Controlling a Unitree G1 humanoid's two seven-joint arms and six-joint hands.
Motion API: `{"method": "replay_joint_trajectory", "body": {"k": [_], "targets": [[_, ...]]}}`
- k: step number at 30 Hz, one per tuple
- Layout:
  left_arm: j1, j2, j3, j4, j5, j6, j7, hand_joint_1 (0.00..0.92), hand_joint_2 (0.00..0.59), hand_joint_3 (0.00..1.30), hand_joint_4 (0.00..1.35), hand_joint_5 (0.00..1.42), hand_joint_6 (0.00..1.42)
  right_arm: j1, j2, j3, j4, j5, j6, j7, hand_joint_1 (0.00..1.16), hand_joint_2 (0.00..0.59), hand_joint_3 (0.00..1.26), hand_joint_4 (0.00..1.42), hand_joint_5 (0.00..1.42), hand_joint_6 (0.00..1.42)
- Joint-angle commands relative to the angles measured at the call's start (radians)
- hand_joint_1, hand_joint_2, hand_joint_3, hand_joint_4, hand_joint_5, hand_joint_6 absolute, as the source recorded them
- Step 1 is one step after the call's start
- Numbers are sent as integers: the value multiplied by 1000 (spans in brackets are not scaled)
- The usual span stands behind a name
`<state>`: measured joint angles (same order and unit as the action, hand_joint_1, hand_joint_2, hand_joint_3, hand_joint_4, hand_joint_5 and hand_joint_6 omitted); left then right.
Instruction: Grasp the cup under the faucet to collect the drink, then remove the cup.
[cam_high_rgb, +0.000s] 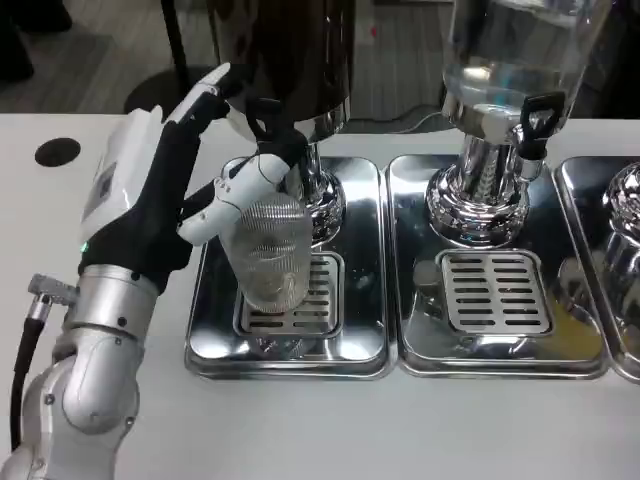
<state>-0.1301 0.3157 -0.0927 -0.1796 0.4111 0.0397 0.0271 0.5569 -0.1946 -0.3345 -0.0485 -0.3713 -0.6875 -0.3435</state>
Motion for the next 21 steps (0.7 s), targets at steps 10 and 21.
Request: {"method": "replay_joint_trajectory", "body": {"k": [10,21], "targets": [[-2,-11,-14,-28,15,9,-15,0,73,212,230,225,0,-3,10,2,-26,-6,12,11,741,576,409,342,276,202],[9,-15,-14,-21,10,-1,-14,0,85,378,360,263,0,-3,12,0,-26,-5,12,13,741,576,409,342,276,202]]}}
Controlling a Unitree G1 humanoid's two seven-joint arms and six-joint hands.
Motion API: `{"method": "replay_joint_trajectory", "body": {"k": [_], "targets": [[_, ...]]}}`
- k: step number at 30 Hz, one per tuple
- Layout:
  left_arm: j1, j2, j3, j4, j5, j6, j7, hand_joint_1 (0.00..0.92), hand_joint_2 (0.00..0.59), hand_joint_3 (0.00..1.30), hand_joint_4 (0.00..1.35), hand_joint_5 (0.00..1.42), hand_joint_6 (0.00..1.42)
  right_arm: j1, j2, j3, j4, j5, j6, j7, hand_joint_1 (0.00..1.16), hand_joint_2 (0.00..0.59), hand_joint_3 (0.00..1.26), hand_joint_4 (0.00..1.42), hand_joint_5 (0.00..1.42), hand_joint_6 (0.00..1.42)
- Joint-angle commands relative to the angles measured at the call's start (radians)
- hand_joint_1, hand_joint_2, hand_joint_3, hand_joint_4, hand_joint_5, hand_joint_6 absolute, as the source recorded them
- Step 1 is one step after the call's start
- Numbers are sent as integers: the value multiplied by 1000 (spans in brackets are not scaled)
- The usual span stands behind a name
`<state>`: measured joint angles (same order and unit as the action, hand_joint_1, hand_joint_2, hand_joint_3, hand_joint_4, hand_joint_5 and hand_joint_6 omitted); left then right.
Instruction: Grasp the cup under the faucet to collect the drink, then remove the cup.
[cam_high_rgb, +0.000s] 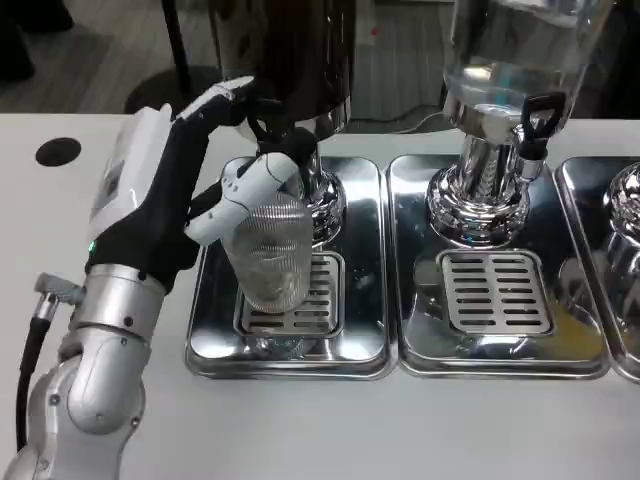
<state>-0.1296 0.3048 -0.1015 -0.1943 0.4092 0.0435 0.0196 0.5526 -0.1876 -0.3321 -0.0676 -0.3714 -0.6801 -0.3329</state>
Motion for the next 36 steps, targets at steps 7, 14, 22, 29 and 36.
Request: {"method": "replay_joint_trajectory", "body": {"k": [7,14,22,29,36], "targets": [[25,-7,-2,-26,13,-17,2,0,86,496,474,321,0,-1,5,-2,-10,-6,7,3,741,576,409,342,276,202],[65,-9,1,-65,15,-21,15,0,87,509,493,332,0,-6,5,1,-7,-7,7,4,741,576,409,342,276,202],[79,-10,7,-66,7,-26,24,0,87,517,501,335,0,-16,4,6,-7,-11,15,8,741,576,409,342,276,202],[75,-11,10,-67,4,-27,25,0,87,523,502,336,0,-18,4,5,-9,-11,17,6,741,576,409,342,276,202],[68,-11,11,-64,4,-25,24,0,87,527,506,340,0,-21,6,6,-6,-10,16,5,741,576,409,342,276,202]]}}
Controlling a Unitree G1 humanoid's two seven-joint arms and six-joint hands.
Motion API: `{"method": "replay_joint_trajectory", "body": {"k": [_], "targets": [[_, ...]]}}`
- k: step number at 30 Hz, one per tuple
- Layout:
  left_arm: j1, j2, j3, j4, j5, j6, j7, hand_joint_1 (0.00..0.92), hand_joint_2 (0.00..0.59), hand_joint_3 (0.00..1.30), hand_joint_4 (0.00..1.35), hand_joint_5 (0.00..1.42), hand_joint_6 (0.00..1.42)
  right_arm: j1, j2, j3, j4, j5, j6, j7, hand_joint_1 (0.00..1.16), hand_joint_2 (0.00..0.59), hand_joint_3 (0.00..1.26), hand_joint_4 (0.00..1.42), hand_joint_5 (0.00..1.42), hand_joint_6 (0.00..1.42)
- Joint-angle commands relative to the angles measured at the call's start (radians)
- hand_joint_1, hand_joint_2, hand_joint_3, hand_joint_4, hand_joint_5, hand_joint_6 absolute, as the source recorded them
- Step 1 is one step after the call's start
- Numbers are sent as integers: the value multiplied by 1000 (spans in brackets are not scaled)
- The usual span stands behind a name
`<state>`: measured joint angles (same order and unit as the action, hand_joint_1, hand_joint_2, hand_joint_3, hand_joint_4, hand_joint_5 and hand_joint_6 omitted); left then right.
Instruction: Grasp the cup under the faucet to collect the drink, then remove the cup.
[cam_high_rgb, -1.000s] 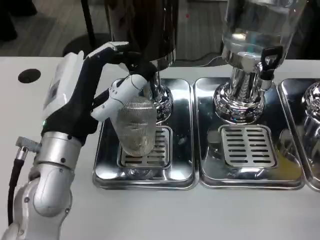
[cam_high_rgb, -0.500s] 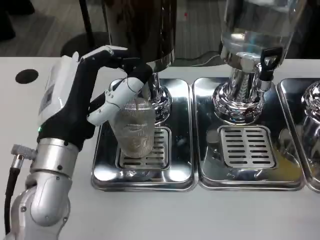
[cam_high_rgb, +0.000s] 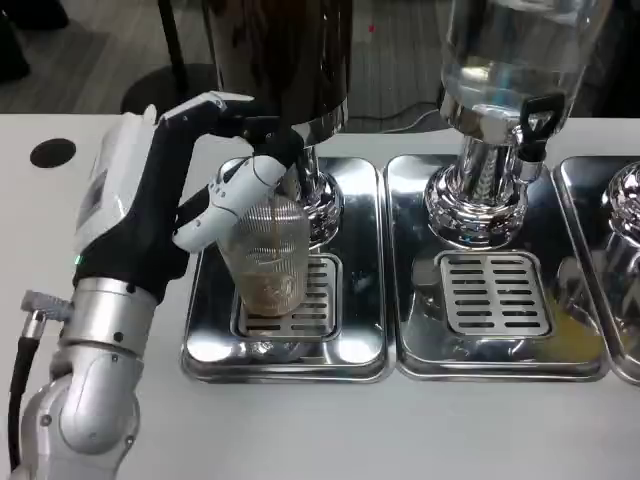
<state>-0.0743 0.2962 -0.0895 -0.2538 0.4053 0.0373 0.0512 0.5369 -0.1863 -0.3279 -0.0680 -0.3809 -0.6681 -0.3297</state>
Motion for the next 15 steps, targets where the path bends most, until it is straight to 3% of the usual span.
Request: {"method": "replay_joint_trajectory", "body": {"k": [1,15], "targets": [[13,-2,-1,-5,8,-18,-7,0,87,527,506,342,0,-5,4,1,-4,0,3,2,741,576,409,342,276,202],[12,-3,4,-8,6,-17,-6,0,87,530,509,348,0,-17,4,5,-6,0,9,5,742,576,409,343,276,202]]}}
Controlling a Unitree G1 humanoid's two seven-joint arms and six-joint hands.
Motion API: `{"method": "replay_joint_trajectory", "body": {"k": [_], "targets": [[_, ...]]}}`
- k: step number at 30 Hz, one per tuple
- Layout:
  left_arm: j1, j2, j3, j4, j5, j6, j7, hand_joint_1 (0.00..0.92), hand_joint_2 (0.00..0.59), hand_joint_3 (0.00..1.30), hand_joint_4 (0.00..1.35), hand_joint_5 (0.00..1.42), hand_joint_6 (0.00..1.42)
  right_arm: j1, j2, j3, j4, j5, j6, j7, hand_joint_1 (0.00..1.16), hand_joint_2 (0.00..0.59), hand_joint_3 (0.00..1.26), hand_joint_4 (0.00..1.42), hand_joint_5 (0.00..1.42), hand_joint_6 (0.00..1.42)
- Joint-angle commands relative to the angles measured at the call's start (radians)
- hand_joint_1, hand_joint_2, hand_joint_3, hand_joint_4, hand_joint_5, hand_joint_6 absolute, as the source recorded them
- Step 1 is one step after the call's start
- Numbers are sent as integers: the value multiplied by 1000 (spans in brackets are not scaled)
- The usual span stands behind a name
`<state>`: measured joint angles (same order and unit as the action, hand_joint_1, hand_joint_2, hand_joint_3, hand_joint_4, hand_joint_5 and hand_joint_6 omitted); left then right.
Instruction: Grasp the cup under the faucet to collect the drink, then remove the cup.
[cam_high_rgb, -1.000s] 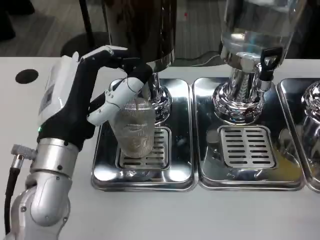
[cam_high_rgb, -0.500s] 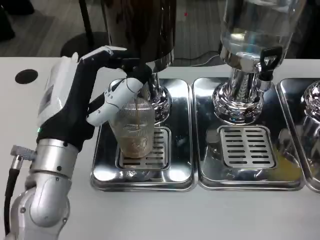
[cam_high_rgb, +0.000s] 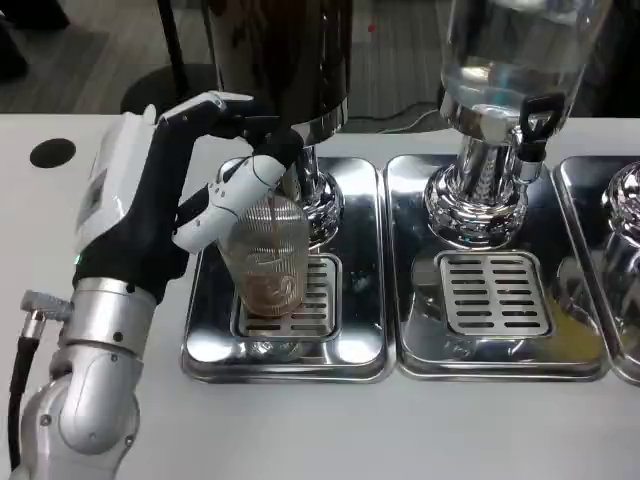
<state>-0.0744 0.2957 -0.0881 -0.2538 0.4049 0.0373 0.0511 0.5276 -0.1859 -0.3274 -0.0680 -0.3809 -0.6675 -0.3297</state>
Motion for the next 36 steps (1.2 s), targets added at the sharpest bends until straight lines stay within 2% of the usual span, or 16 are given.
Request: {"method": "replay_joint_trajectory", "body": {"k": [1,36], "targets": [[12,-4,3,-8,6,-16,-5,0,87,531,509,348,0,-8,4,4,-7,0,9,5,742,576,409,345,276,202],[21,-14,3,-6,1,-27,2,0,88,541,519,358,0,4,3,-1,-18,7,8,7,744,576,413,351,282,217]]}}
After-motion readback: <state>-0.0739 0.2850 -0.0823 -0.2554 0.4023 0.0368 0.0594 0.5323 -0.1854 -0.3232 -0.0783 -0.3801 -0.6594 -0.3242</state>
